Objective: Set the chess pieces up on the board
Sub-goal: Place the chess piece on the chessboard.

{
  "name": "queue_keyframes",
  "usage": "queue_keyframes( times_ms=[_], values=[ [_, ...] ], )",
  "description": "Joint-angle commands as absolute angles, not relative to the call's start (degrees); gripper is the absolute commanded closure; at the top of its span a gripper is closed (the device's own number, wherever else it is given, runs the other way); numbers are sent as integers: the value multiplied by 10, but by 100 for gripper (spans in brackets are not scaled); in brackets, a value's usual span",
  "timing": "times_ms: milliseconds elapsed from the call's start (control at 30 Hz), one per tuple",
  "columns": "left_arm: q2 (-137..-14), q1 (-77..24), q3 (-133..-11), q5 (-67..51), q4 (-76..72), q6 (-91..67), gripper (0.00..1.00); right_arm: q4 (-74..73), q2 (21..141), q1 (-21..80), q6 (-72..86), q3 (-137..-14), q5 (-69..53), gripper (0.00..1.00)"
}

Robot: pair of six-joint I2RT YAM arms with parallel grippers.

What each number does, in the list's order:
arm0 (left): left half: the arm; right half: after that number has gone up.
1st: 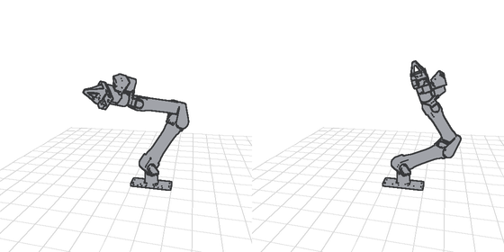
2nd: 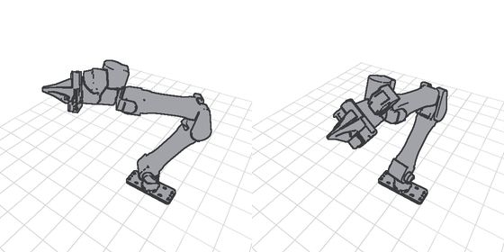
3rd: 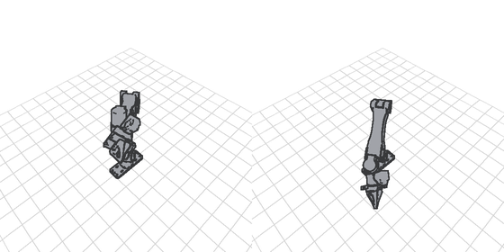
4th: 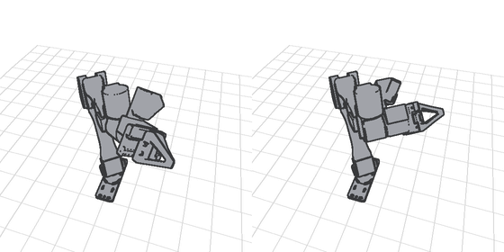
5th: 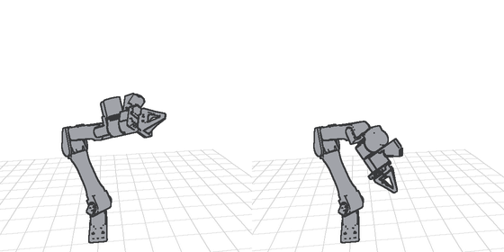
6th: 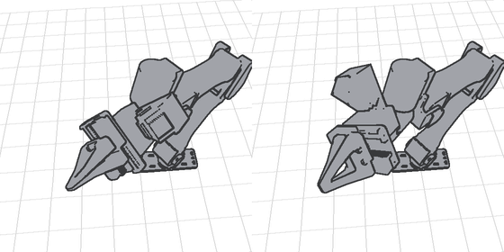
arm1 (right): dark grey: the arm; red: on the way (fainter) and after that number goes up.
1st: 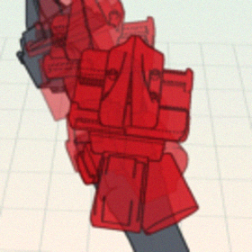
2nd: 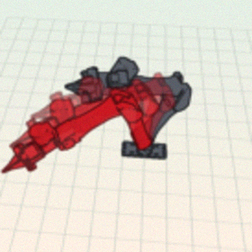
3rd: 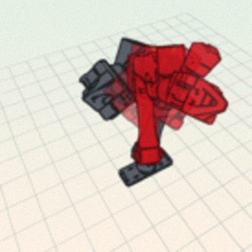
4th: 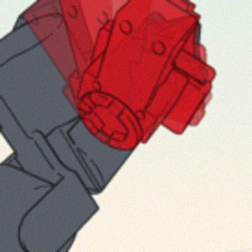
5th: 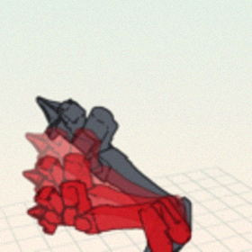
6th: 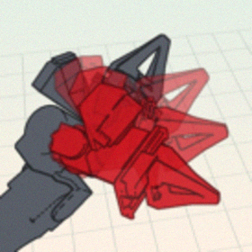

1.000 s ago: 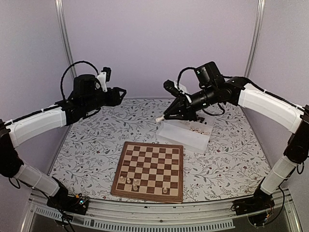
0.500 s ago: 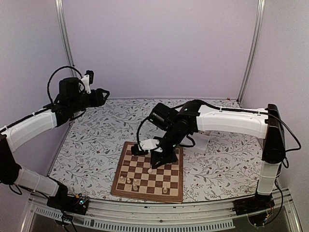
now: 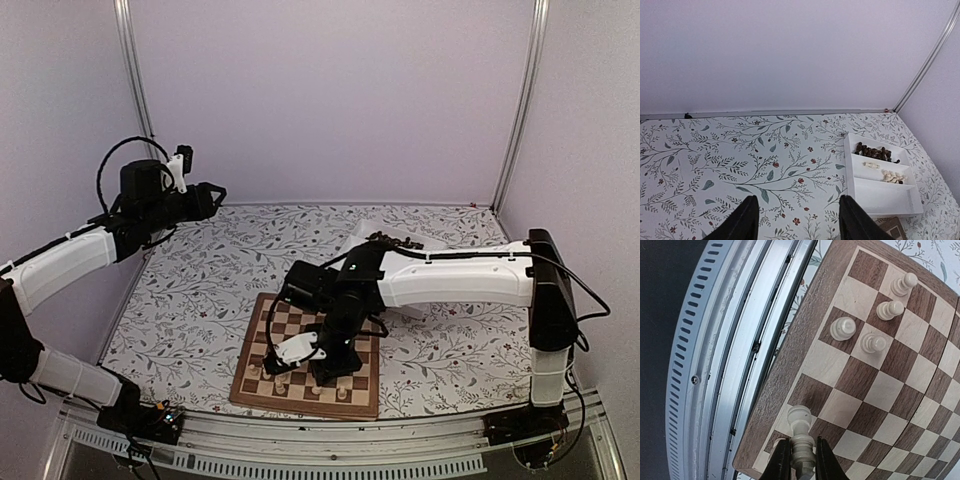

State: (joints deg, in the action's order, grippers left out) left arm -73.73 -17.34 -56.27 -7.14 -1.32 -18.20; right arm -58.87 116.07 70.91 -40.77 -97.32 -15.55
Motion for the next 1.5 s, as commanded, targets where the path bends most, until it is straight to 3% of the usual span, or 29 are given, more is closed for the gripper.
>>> queue_keyframes(
  times_ms=[0, 767, 1033, 1467],
  values=[
    [-736, -165, -564, -81, -10, -187, 44, -594, 1183, 721, -407, -989, -134, 94],
    [-746, -164, -568, -104, -7, -192, 45, -595, 1219, 733, -395, -1018, -122, 89],
    [-748, -164, -569, -107, -5, -192, 45, -589, 1218, 735, -390, -1018, -118, 75],
    [-753, -164, -570, -111, -3, -190, 45, -599, 1217, 736, -389, -1029, -125, 70]
  ],
)
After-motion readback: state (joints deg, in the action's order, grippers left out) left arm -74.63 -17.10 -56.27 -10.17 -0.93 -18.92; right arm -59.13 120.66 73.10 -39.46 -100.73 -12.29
